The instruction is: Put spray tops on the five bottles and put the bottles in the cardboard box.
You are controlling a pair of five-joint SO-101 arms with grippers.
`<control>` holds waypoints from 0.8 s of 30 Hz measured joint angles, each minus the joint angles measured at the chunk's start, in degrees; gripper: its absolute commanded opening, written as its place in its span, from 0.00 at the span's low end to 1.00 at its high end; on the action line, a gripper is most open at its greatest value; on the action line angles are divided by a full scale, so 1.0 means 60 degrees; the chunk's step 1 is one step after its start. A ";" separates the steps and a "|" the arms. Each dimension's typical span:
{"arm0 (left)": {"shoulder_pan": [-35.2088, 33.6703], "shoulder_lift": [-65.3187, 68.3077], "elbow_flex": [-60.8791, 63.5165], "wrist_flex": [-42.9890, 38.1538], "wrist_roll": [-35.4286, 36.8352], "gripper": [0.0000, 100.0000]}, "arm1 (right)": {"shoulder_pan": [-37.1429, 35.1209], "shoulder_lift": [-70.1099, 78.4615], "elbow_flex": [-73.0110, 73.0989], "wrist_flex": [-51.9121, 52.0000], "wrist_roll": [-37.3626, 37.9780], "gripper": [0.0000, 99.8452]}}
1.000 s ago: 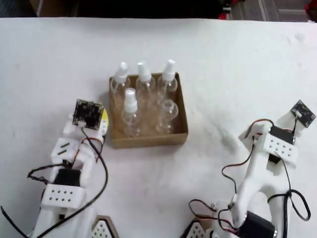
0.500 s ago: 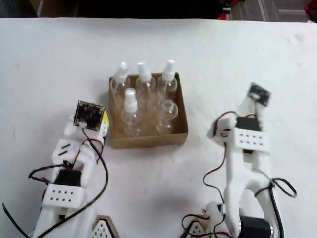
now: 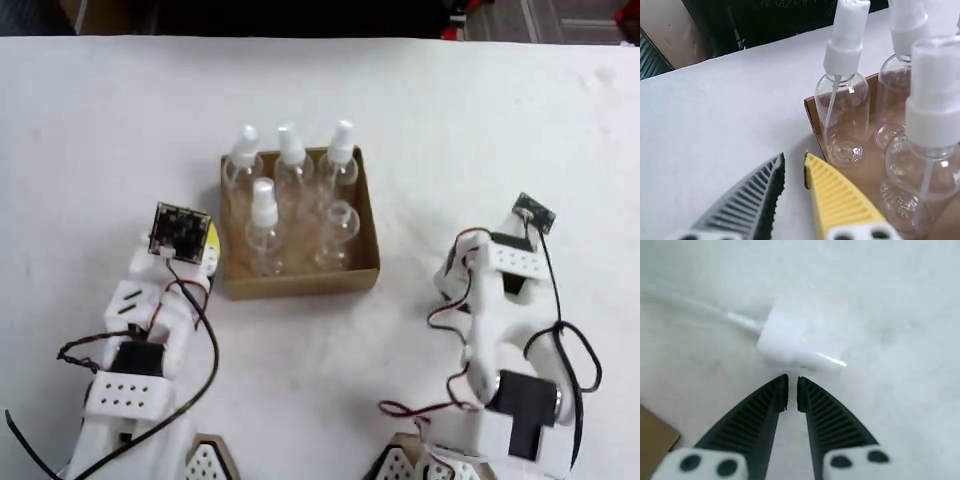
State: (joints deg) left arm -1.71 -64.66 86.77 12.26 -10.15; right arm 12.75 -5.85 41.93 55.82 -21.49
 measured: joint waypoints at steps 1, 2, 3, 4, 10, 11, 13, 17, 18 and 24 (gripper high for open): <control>0.0000 0.0000 0.0000 0.0000 0.0000 0.07 | 0.0249 0.0190 -0.0220 0.0000 0.0000 0.02; 0.0000 0.0000 0.0000 0.0000 0.0000 0.07 | 0.0513 0.0337 -0.0425 0.0000 0.0000 0.02; 0.0000 0.0000 0.0000 0.0000 0.0000 0.07 | 0.0791 0.0498 -0.0630 0.0000 0.0000 0.02; 0.0000 0.0000 0.0000 0.0000 0.0000 0.07 | 0.1055 0.0659 -0.0879 0.0000 0.0000 0.02; 0.0000 0.0000 0.0000 0.0000 0.0000 0.07 | 0.2037 0.1832 -0.1949 -0.0777 0.0000 0.02; 0.0000 0.0000 0.0000 0.0000 0.0000 0.07 | 0.2212 0.1963 -0.2066 -0.0791 0.0000 0.02; 0.0000 0.0000 0.0000 0.0000 0.0000 0.07 | 0.2462 0.2198 -0.2359 -0.0747 0.0000 0.02; 0.0000 0.0000 0.0000 0.0000 0.0000 0.07 | 0.2901 0.2242 -0.3062 0.0366 0.0000 0.02; 0.0015 0.0000 0.0000 0.0000 0.0000 0.07 | 0.3033 0.2242 -0.3311 0.0821 0.0000 0.02; 0.0278 0.0000 0.0000 0.0000 0.0000 0.07 | 0.3473 0.2418 -0.4278 0.2974 0.0396 0.02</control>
State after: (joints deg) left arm -0.04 -64.66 86.77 12.26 -10.15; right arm 33.58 8.66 16.26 73.67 -19.12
